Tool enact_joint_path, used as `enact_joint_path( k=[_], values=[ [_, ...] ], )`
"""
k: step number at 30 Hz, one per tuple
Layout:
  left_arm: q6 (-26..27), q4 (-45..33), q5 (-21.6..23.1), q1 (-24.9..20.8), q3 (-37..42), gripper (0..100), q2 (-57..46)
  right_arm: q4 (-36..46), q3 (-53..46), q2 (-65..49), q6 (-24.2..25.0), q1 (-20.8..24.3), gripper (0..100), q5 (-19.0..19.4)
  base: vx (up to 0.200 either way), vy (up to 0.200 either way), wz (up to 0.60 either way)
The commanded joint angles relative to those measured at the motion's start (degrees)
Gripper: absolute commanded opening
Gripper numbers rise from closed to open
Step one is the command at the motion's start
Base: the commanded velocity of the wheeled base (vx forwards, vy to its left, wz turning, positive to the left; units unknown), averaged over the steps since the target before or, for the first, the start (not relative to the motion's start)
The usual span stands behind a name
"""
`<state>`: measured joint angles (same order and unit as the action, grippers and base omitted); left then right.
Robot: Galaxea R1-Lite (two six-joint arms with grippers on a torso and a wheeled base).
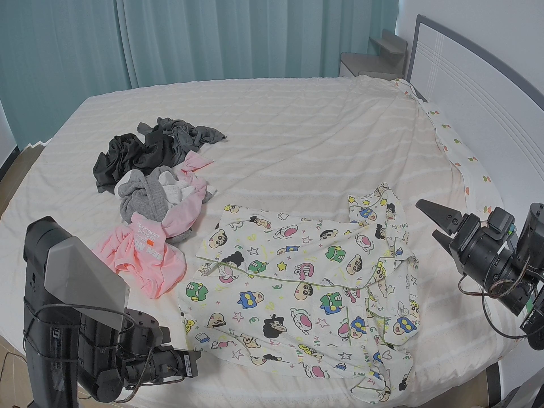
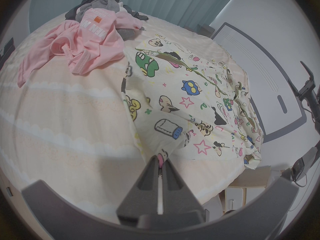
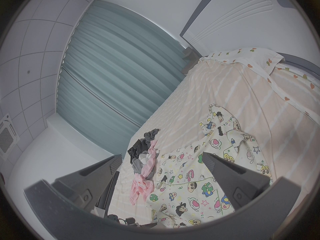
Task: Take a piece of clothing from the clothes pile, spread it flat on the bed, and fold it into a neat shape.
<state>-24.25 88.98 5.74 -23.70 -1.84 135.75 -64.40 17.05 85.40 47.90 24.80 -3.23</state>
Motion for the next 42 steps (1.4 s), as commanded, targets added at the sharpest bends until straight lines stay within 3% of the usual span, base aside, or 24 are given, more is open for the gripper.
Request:
enact_joint_path(
  k=[1, 11, 16, 24, 30, 42],
  values=[
    [0.17, 1.02, -0.12, 0.06, 0.61, 0, 0.3, -0.11, 0.0, -0.05, -0.26, -0.01, 100, -0.02, 0.0, 0.0, 0.0],
    [2.01, 0.85, -1.79, 2.6, 1.66, 0, -2.78, -0.02, -0.09, -0.14, -0.35, -0.1, 100, -0.02, 0.0, 0.0, 0.0],
    [4.91, -7.77, -1.7, 2.43, 1.66, 0, -4.01, -0.02, -0.09, -0.14, -0.35, -0.1, 100, -0.02, 0.0, 0.0, 0.0],
    [6.67, -13.92, -1.35, 3.84, 1.66, 0, -10.25, -0.02, -0.09, -0.05, -0.35, -0.1, 100, -0.02, 0.0, 0.0, 0.0],
    [11.68, -20.25, -1.35, 6.47, 1.58, 0, -12.09, -0.11, -0.09, -0.23, -0.35, -0.19, 100, -0.02, 0.0, 0.0, 0.0],
    [13.0, -24.56, -1.79, 6.74, 1.58, 0, -11.65, -0.02, -0.18, -0.05, -0.35, -0.36, 100, 0.07, 0.0, 0.0, 0.0]
  ],
)
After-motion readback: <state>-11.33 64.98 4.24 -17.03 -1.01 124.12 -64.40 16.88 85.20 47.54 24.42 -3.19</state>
